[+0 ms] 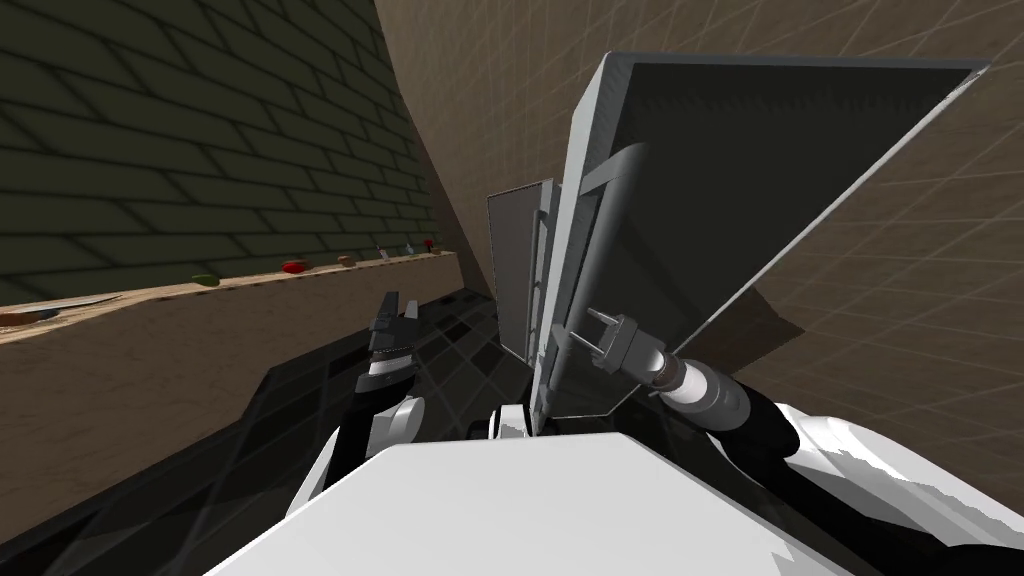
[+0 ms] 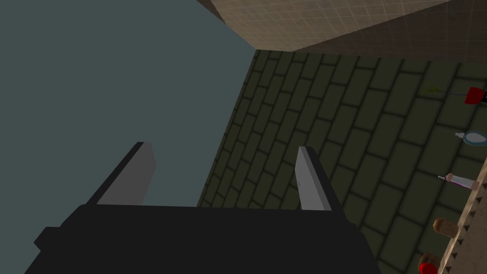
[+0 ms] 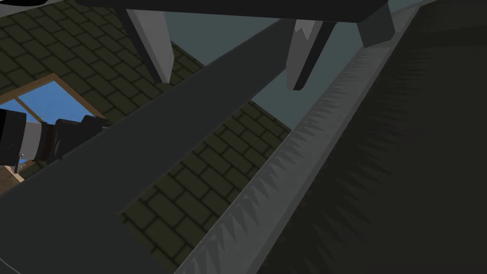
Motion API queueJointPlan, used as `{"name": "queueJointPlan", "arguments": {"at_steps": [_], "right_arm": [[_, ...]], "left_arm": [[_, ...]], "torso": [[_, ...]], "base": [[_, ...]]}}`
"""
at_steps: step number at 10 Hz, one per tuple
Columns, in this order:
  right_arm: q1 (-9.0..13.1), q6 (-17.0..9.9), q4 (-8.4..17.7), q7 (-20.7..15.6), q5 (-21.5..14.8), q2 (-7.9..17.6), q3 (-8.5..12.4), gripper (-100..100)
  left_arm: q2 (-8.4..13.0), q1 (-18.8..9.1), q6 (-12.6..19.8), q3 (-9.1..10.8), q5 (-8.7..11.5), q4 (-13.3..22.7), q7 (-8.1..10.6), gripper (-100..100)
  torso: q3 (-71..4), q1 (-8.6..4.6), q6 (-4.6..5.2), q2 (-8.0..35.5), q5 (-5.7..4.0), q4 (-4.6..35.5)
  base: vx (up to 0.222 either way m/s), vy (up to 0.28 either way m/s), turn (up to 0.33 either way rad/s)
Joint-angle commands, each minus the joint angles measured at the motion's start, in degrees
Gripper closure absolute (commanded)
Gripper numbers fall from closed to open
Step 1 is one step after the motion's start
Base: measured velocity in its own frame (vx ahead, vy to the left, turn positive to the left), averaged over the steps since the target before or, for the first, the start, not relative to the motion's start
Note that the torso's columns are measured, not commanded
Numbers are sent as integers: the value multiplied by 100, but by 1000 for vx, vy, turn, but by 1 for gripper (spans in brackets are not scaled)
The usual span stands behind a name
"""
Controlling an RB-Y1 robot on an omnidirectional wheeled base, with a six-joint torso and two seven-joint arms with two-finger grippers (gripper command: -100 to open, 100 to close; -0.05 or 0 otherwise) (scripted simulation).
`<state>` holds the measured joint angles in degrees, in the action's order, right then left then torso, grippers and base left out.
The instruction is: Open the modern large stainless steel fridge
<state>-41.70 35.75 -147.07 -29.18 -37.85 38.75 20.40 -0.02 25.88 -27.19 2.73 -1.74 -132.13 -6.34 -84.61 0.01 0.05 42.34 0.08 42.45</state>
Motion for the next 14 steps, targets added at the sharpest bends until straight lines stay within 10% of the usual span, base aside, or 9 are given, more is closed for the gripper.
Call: {"name": "queueJointPlan", "arguments": {"at_steps": [1,2,3,14], "right_arm": [[37,288,-53,-74,187,89,-31,100],[44,154,-61,-21,132,100,-22,100],[13,171,99,-65,150,164,60,-100],[-715,52,1014,-893,471,1246,1821,-100]], "left_arm": [[0,0,0,0,0,0,0,0],[0,1,0,0,0,0,0,0],[-1,2,0,0,0,0,0,0],[-1,3,-1,0,0,-1,0,0]], "torso": [[2,11,-3,-1,4,-4],[4,14,-7,-2,1,-10],[-16,34,-6,-37,3,-22],[3,3,-5,-6,-6,-17]], "base": [[-174,-163,73],[-86,-73,14],[-19,-17,-18],[23,-10,-30]]}}
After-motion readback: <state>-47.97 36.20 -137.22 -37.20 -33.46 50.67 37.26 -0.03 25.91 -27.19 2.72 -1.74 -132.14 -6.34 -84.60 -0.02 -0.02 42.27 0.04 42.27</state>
